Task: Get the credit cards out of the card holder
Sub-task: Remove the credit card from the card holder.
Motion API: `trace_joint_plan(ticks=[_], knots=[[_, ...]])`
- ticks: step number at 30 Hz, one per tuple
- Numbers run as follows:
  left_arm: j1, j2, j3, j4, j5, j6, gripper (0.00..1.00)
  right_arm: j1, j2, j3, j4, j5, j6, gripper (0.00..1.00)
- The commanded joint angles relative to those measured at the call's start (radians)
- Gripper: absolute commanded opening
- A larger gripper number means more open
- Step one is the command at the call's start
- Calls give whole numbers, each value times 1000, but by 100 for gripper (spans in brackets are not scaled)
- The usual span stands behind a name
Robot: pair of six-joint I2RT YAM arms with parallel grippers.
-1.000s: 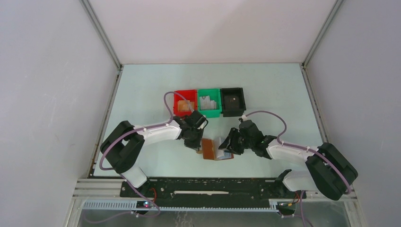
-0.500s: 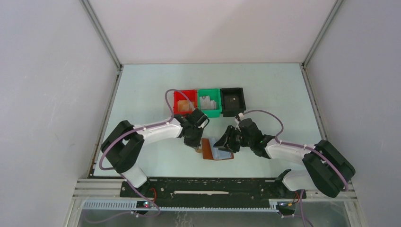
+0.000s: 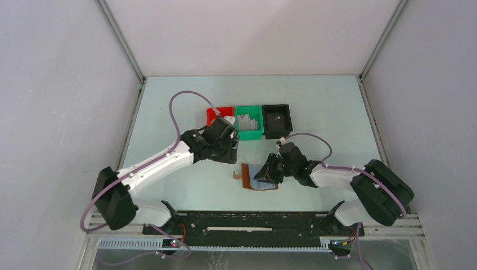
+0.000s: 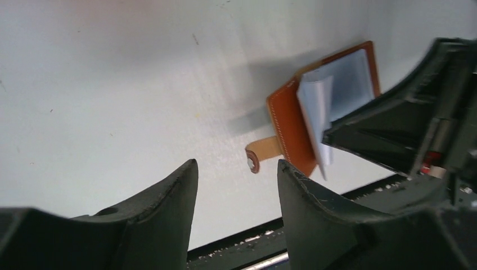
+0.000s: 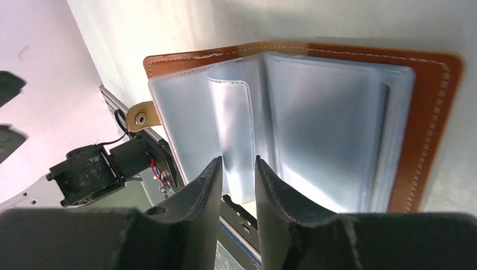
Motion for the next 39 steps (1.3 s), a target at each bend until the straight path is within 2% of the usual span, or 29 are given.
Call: trace_joint_plan(ticks=[1,9,16,20,26,32,39], knots=[[6,-77,22,57,72,-60,58,38,33,70,32,17,-7,35],[8,-43,-108,313,284,-187,55,83,147,136,44,7,9,32],[12,59,-188,447,298,-262,45,94,183,149,27,4,-1,35],[12,104,-201,455,293,-268,35,95,166,149,-4,20,-19,34],[12,176,-219,463,274,-269,30,96,153,149,-5,20,-24,35],[14,236,-230,449,238,-297,25,97,61,150,-91,89,-51,40],[14,272,-239,472,245,-304,23,87,-130,147,-309,228,-121,43]])
